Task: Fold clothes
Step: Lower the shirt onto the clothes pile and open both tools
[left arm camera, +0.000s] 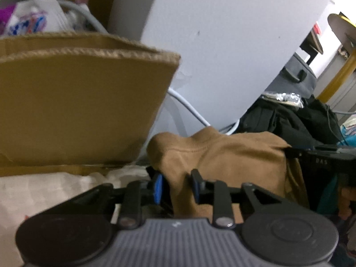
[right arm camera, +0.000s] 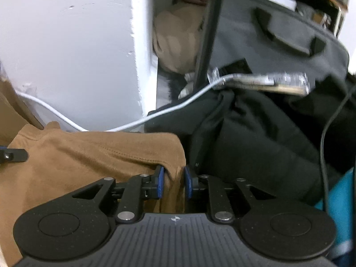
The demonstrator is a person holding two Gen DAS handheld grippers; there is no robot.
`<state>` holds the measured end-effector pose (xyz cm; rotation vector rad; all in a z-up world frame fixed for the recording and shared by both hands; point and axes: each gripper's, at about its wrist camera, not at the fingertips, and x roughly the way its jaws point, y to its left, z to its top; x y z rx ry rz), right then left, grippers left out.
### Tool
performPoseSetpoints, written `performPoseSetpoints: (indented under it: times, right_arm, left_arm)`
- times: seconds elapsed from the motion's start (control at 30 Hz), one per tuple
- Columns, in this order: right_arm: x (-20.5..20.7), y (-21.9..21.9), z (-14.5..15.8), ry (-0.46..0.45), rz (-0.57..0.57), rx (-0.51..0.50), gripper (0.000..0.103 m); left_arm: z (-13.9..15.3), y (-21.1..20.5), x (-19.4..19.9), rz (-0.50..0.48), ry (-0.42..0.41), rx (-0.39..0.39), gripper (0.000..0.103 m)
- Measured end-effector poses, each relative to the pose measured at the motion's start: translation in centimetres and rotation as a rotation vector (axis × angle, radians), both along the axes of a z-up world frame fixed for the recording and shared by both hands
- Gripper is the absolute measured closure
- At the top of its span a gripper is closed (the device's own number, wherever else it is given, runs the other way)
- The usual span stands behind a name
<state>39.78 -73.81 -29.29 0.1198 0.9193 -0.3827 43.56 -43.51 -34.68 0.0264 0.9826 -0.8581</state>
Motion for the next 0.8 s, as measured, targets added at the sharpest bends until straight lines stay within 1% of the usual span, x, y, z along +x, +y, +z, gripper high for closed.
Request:
performPoseSetpoints:
  times: [0.1, 0.17, 0.27, 0.33, 0.4, 0.57, 0.7, 0.8]
  right_arm:
    - [0.0, 0.1, 0.8, -0.008, 0.011, -0.039, 0.083]
    - [-0.2, 0.3, 1.6, -0.026, 0.005, -0.075, 0.078]
    - [-0.9, 0.2, 2.5, -0.045, -0.027, -0.091, 0.077]
    - [-1.4, 0.4, 2.9, -0.076, -0.015, -0.058, 0.077]
    - [-2.2, 1.1, 3.2, -0.099, 0.013, -0.031, 0.077]
    - [-2.6, 2.7, 1.3, -0.073, 0.065, 0.009, 0.083]
    - [-1.9, 1.9, -0.9, -0.053, 0.03, 0.021, 0.083]
    - [-1.0, 1.3, -2.1, -0.043, 0.018, 0.032, 0.087]
  left_arm:
    - [1.5, 0.9, -0.9, -0.01, -0.048, -0.029, 0.075]
    - [2.1, 0.9, -1.6, -0.03, -0.061, -0.046, 0.076]
    - [2.6, 0.7, -2.8, -0.065, -0.08, -0.059, 0.077]
    - [2.7, 0.2, -3.5, -0.089, -0.09, -0.07, 0.079]
    - [2.6, -0.4, -4.1, -0.115, -0.088, -0.077, 0.079]
    - [1.2, -1.8, -4.6, -0.123, -0.071, -0.061, 0.079]
    - [-0.1, -2.0, -4.3, -0.117, -0.067, -0.03, 0.08]
    - [-0.8, -1.6, -4.4, -0.105, -0.067, -0.028, 0.077]
